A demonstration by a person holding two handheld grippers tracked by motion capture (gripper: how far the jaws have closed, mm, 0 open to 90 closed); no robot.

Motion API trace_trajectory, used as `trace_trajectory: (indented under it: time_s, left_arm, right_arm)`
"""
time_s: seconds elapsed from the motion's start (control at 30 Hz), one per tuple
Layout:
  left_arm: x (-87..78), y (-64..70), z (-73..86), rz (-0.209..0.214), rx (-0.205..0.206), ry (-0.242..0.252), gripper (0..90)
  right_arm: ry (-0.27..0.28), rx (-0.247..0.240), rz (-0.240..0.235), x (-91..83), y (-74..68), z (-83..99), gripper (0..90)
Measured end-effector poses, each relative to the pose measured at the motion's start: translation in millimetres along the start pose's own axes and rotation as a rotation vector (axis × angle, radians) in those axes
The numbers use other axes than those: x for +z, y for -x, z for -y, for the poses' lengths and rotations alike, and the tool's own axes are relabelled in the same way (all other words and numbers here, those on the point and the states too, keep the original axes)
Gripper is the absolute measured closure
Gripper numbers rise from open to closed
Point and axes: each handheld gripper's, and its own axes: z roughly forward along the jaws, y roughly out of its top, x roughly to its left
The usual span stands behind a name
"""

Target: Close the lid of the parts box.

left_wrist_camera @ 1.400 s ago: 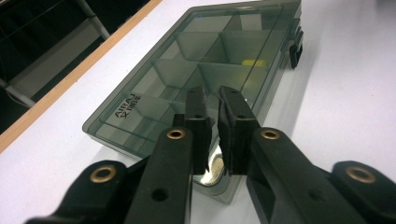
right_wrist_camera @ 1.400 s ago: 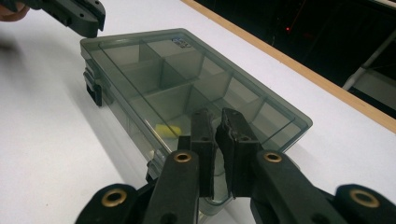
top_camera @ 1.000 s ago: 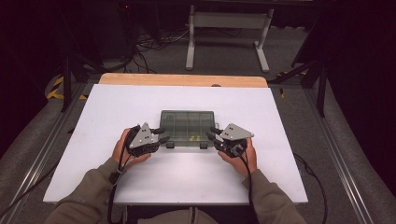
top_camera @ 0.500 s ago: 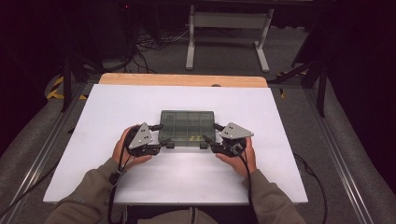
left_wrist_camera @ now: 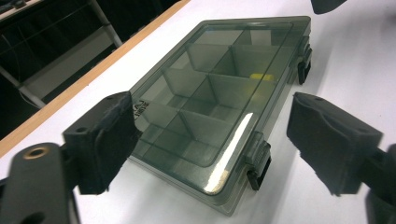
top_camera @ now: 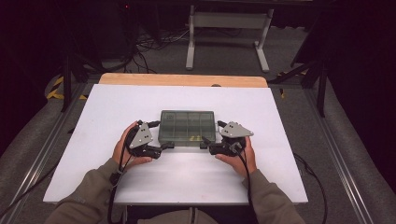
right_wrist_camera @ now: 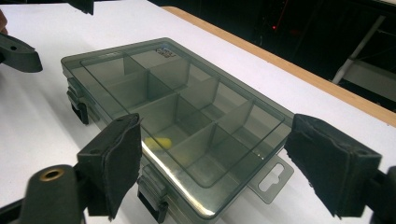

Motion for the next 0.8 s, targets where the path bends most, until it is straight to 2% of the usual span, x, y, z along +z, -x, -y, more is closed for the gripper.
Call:
trace_trajectory:
  time_s: [0.37,0.73,0.8]
  left_arm:
    - [1.8,1.0,0.0,0.003,0.000,-0.016,5.5]
    - [-2.7,1.6,-2.0,-0.019,0.005,-0.005,6.0]
    - [-3.5,2.6,-3.1,-0.018,0.016,-0.008,6.4]
  right_arm:
    - [-0.007,-0.009,0.022,2.2,-1.8,0.0,11.1]
    - [0.012,-0.023,0.035,-4.5,-3.0,-3.4,11.1]
    - [0.011,-0.030,0.044,-6.9,-3.0,-4.5,11.4]
